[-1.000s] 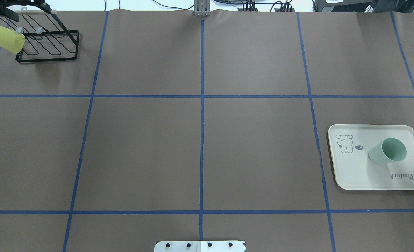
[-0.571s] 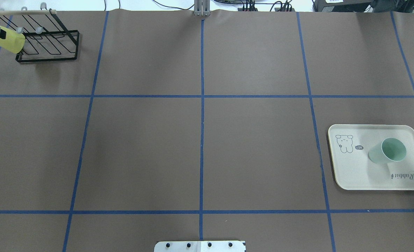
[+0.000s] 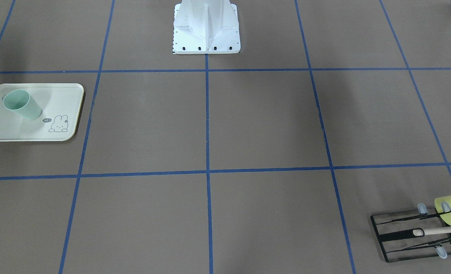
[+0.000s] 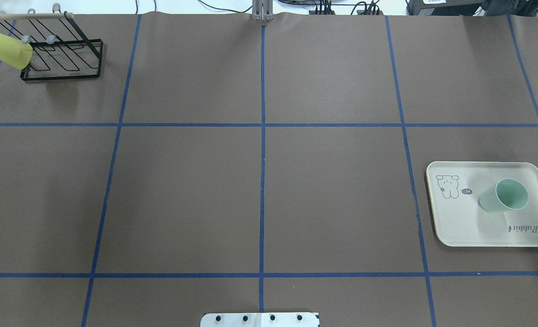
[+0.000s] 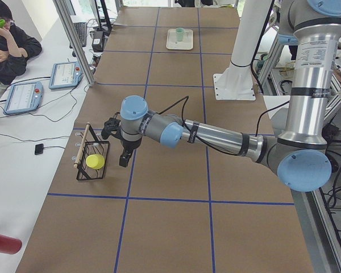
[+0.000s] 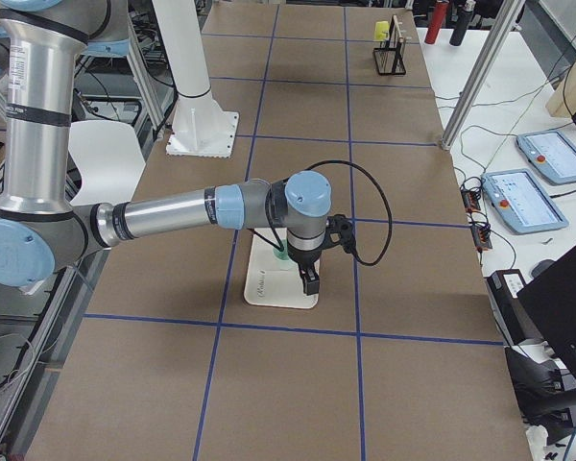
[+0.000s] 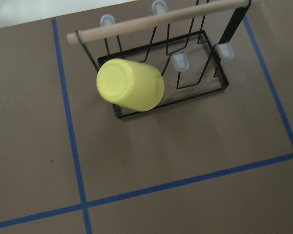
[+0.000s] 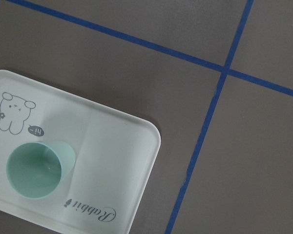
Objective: Left arm grabs green cup and hands to right arm on tray
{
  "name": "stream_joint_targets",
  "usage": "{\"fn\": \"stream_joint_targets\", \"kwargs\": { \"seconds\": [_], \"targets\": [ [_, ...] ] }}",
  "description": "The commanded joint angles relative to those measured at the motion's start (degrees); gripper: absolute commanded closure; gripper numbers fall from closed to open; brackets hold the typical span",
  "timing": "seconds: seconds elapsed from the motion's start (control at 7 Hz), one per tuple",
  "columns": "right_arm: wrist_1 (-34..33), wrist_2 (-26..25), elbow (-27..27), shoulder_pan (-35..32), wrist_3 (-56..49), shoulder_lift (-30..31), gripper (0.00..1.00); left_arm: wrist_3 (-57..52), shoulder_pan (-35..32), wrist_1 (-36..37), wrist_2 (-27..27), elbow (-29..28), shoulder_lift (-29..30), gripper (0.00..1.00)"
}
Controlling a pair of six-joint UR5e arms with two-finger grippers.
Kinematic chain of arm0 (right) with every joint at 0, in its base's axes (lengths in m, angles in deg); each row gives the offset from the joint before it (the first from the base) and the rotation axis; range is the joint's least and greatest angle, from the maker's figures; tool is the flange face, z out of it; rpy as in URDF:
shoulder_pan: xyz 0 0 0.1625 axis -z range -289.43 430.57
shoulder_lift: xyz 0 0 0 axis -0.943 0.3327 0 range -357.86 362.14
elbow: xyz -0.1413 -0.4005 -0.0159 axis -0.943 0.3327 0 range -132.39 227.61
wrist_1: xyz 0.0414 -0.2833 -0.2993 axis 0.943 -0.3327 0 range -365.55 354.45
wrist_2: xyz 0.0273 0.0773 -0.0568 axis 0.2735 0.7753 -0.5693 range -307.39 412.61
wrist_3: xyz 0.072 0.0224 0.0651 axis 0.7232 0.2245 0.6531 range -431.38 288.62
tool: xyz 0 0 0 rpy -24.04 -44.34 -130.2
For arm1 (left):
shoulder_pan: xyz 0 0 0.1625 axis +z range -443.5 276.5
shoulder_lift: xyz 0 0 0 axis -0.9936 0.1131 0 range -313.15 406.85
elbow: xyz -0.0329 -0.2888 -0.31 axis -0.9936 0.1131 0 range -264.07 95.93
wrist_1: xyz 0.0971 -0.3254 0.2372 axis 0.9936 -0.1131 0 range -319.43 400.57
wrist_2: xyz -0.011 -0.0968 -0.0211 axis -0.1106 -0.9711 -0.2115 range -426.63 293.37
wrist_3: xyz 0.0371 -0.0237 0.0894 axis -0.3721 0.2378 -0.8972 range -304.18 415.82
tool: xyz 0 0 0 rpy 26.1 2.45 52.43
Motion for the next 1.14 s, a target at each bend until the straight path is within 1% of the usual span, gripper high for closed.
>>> {"fn": "stream_joint_targets", "kwargs": {
  "seconds": [0.0,0.14,0.29,0.43,0.57,0.71,1.0],
  "targets": [
    [0.0,-5.5,0.8,-0.9,0.1,0.4,0.01,-1.1,-0.5,-0.2,0.2,-0.2,-3.5,0.00],
    [-0.2,-10.5,1.1,-0.9,0.3,0.0,0.01,-1.5,-0.4,-0.3,0.7,-0.9,-6.1,0.00],
    [-0.4,-9.3,2.9,-0.9,0.5,0.4,0.01,-1.5,-0.4,-0.9,1.3,-0.9,-6.3,0.00],
    [-0.6,-4.5,5.0,-0.9,0.4,0.4,0.01,-1.5,-0.5,-0.4,0.7,-0.7,-7.3,0.00],
    [-0.6,-2.1,5.5,-0.9,0.4,0.6,0.01,-1.4,-0.7,-0.1,-0.4,-0.3,-9.1,0.00],
    [-0.6,-2.0,5.5,-0.9,0.5,1.0,0.01,-1.4,-1.1,-0.1,-3.5,-0.2,-10.7,0.00],
    [-0.2,-1.0,7.9,-0.9,0.7,1.0,0.01,-1.3,-2.2,-0.1,-4.2,1.7,-14.3,0.00]
  ]
}}
